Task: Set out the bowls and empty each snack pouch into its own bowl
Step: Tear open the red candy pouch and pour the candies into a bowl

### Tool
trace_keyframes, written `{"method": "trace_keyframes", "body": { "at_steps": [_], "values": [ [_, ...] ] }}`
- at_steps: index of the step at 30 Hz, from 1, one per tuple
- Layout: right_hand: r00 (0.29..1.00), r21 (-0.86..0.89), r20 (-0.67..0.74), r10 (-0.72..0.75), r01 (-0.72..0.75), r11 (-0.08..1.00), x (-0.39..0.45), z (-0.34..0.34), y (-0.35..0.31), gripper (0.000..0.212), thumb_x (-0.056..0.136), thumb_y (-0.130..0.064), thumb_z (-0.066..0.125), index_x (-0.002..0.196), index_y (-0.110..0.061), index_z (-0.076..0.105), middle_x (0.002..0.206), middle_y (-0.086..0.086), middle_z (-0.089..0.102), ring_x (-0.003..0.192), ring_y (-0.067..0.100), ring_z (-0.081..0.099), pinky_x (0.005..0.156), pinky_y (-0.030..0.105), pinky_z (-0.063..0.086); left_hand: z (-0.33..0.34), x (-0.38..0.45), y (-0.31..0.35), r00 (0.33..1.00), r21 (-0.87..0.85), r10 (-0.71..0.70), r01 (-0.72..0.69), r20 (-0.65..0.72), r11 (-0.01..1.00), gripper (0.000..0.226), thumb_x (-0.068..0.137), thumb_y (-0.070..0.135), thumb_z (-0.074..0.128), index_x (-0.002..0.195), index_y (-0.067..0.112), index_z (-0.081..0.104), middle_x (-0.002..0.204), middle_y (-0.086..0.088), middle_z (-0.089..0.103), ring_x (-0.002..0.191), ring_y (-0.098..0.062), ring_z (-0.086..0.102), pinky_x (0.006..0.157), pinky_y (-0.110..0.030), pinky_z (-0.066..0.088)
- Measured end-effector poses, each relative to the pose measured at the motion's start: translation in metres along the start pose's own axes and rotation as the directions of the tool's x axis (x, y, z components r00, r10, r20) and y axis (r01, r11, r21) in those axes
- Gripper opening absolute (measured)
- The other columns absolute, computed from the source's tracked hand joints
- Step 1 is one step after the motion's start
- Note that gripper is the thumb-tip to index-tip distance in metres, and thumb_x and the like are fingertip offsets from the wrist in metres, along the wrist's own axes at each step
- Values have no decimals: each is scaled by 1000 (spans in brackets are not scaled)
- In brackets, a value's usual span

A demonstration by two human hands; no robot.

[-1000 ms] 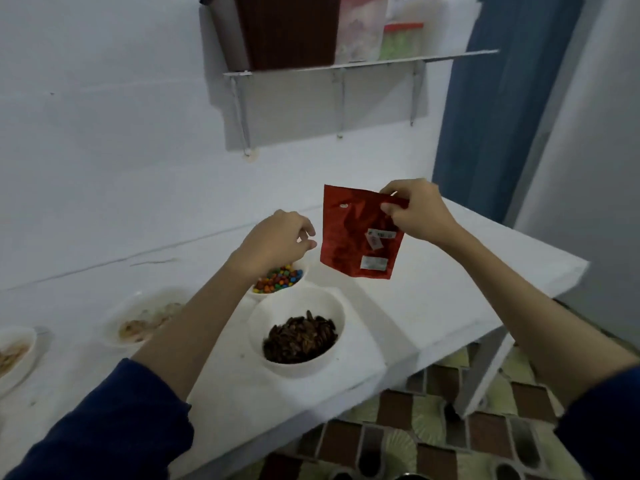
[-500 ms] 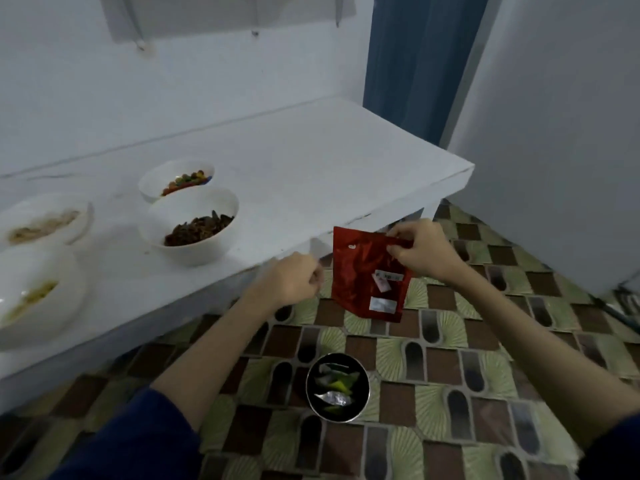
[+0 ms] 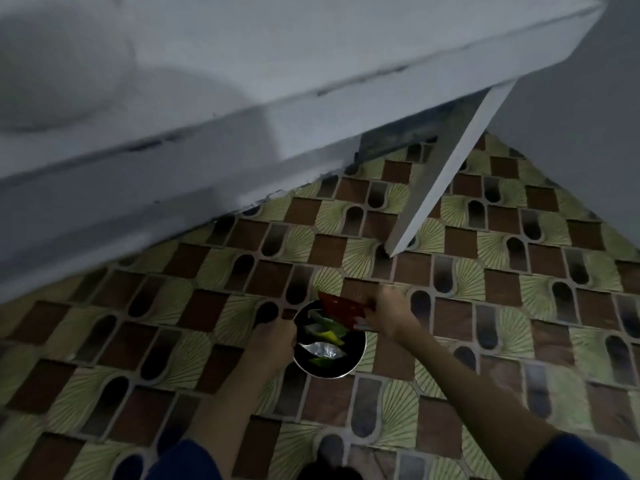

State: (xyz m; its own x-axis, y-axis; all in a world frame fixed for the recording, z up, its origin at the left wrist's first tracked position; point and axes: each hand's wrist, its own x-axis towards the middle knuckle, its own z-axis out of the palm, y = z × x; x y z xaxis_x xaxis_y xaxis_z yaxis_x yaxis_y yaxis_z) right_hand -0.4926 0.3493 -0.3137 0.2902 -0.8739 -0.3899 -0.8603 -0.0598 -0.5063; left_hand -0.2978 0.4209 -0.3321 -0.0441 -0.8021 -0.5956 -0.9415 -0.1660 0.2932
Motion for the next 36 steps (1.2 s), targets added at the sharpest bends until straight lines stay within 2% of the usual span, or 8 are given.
{"method": "trace_keyframes", "body": {
  "at_steps": [3, 7, 10, 13, 23, 26, 31, 36],
  "values": [
    [1000, 12, 15, 20, -20, 1000, 40, 59, 34, 18, 81, -13, 58, 77, 5, 62, 79, 21, 64, 69, 30, 55, 55, 27, 36, 47, 50, -23, 1000, -50, 15, -14, 24, 999, 27, 88, 8, 43, 61, 8, 43, 81, -23, 58, 83, -39, 60, 73, -46, 49],
    [999, -6, -5, 36, -37, 999, 77, 119, 71, 30, 76, -28, 71, 81, 1, 65, 79, 19, 64, 76, 31, 57, 64, 34, 45, 95, 97, -50, 999, -27, 11, -9, 38, 1000, 19, 88, 12, 44, 83, 2, 59, 91, -21, 62, 85, -38, 60, 75, -44, 51],
    [997, -1, -41, 71, -71, 998, 96, 149, 86, 11, 78, -11, 63, 84, -3, 66, 81, 17, 64, 81, 32, 58, 69, 37, 51, 118, 124, -63, 999, -13, 11, -10, 48, 1000, 18, 87, 10, 46, 85, -4, 57, 90, -23, 62, 85, -39, 60, 75, -44, 50],
    [992, 4, -67, 110, -110, 994, 111, 170, 94, 12, 78, -4, 59, 88, -6, 67, 86, 16, 66, 84, 33, 61, 72, 39, 54, 133, 147, -73, 999, 6, 19, -20, 37, 1000, 20, 88, 13, 48, 94, 1, 62, 95, -17, 64, 88, -35, 62, 78, -44, 53],
    [973, 86, -187, 135, -121, 989, 137, 168, 114, 17, 77, 2, 51, 78, -3, 67, 71, 7, 59, 66, 21, 52, 48, 17, 33, 153, 185, -84, 997, 61, 55, -58, 50, 996, 21, 86, 13, 49, 100, 6, 63, 95, -13, 66, 84, -30, 63, 75, -41, 54],
    [982, 35, -130, 134, -131, 991, 131, 159, 120, 15, 81, 2, 51, 83, -3, 66, 78, 8, 62, 73, 22, 56, 58, 26, 46, 150, 189, -84, 997, 43, 47, -49, 54, 998, 21, 86, 14, 49, 101, 7, 62, 98, -13, 65, 87, -31, 63, 78, -42, 53],
    [996, -76, -15, 92, -92, 993, 140, 179, 118, 10, 80, -3, 54, 81, -8, 62, 75, 6, 58, 73, 24, 54, 63, 28, 40, 144, 193, -73, 996, 24, 42, -44, 81, 999, 26, 91, 17, 47, 109, 4, 61, 103, -14, 66, 93, -31, 62, 82, -42, 53],
    [983, -56, 158, 97, -90, 994, 155, 219, 118, 21, 86, -13, 55, 105, -8, 64, 95, 13, 65, 83, 25, 59, 73, 32, 50, 149, 201, -76, 995, 28, 43, -45, 85, 999, 26, 91, 16, 48, 107, 2, 61, 101, -16, 66, 91, -32, 63, 81, -44, 54]
  ]
}}
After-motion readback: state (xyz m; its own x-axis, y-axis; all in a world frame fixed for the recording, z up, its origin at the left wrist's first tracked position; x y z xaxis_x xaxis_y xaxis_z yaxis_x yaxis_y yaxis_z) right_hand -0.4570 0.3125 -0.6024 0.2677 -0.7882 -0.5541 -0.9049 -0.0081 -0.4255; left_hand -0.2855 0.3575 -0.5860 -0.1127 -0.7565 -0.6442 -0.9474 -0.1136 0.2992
